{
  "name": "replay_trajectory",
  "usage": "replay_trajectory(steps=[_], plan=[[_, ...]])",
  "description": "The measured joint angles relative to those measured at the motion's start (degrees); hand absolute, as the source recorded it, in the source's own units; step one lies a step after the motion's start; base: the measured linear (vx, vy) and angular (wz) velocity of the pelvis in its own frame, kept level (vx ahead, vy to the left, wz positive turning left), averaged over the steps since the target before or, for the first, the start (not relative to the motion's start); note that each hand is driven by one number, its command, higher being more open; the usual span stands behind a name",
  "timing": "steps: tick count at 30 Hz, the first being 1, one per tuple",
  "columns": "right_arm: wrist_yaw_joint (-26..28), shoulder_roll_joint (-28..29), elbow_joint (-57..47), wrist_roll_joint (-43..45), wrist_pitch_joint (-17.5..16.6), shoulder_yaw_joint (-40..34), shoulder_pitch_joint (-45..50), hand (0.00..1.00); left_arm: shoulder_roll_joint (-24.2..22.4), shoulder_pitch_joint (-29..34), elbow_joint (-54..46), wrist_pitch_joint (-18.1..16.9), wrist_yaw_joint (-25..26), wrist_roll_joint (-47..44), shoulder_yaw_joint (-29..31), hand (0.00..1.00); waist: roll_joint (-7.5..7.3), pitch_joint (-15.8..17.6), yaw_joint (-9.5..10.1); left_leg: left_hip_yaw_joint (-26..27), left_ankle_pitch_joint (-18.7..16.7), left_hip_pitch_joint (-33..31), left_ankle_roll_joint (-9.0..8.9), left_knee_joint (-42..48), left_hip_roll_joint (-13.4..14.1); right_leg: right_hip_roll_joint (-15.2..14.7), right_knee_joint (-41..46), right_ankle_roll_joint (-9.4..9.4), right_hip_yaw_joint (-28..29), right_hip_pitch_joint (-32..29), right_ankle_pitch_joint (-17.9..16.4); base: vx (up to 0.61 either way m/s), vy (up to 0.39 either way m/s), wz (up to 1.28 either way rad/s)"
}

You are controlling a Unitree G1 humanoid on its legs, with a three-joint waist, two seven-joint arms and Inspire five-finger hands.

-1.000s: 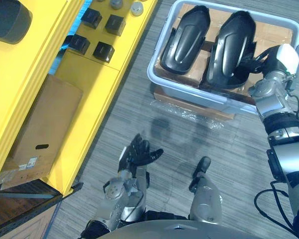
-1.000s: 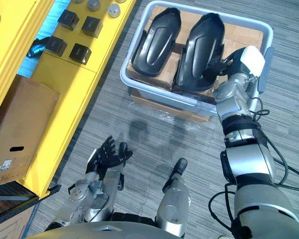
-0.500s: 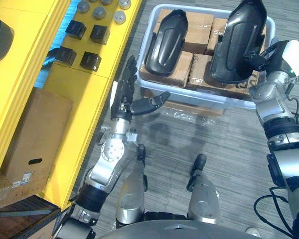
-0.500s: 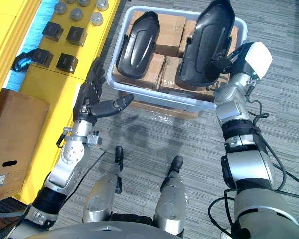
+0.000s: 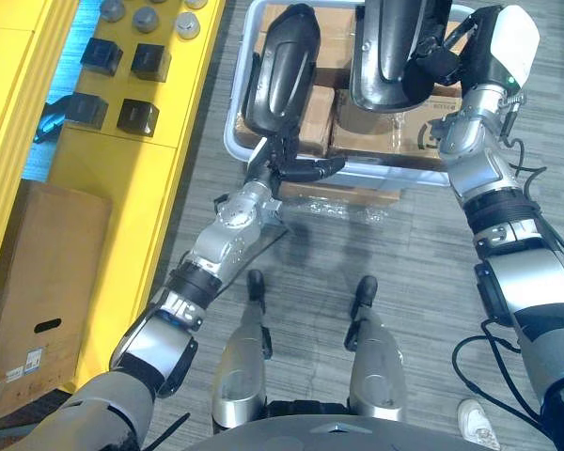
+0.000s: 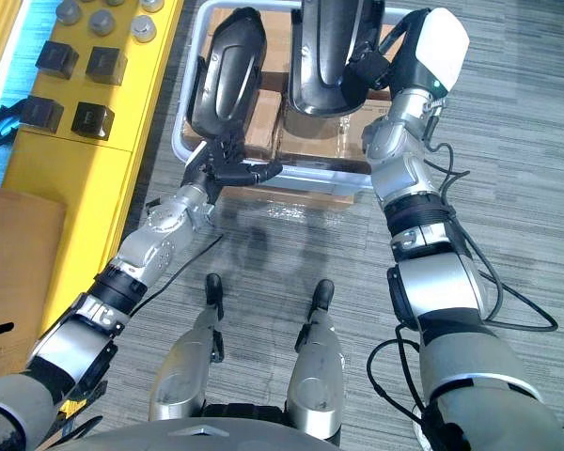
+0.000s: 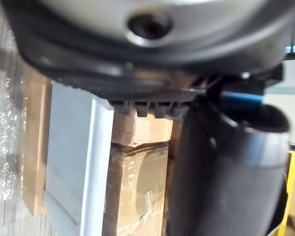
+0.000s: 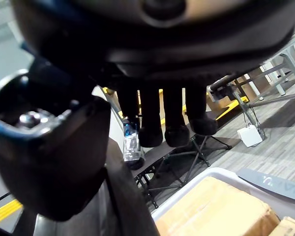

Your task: Walk over and take three plastic housings, then place them on the shelf

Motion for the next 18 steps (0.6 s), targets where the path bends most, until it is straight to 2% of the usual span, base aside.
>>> replay_trajectory(steps=[4,8,11,14,18], plan=[[0.0,1.8,0.0,-2.3,-0.3,0.6,0.0,0.00,0.1,-2.3,0.0,0.0,0.3,-5.5,1.2,1.00,-0.32,0.1,-0.37,1.1,-1.0,0.0,-0.04,1.5,0.0,0.1,0.0,-0.05,1.4,-0.2,0.2,0.00,-0.016,-0.15],[0.0,3.9,-1.6,-5.0,-1.9,1.6,0.7,0.00,0.1,-4.1,0.8,-0.4,0.1,-10.7,2.8,1.00,-1.59,0.1,-1.42,2.1,-2.0,0.3,-0.10,3.1,0.1,0.1,-0.1,-0.02,2.5,0.1,0.3,-0.01,-0.014,-0.14],[0.0,4.2,-3.6,-7.6,-3.7,2.8,1.4,0.00,-0.1,-5.9,2.9,-0.5,0.1,-14.2,3.0,1.00,-2.49,0.1,-1.82,2.8,-2.2,0.8,-0.11,3.2,0.2,0.4,-1.6,-0.08,2.9,0.9,1.2,-0.01,-0.008,-0.12],[0.0,4.4,-6.6,-9.7,-7.0,3.1,3.4,0.00,-0.1,-6.3,4.0,-1.0,0.0,-19.7,4.0,1.00,-3.34,0.1,-1.75,3.3,-2.9,1.0,-0.24,4.1,0.8,1.0,-2.1,-0.20,3.4,1.3,1.4,-0.01,-0.025,-0.11],[-0.4,4.8,-9.3,-10.3,-9.1,4.0,5.4,0.00,-0.3,-6.4,4.6,-2.0,-0.1,-25.8,4.9,1.00,-3.65,0.0,-1.86,3.4,-3.0,1.4,-0.42,4.1,1.0,1.3,-2.6,-0.26,3.4,1.9,1.5,0.00,-0.009,-0.02]])
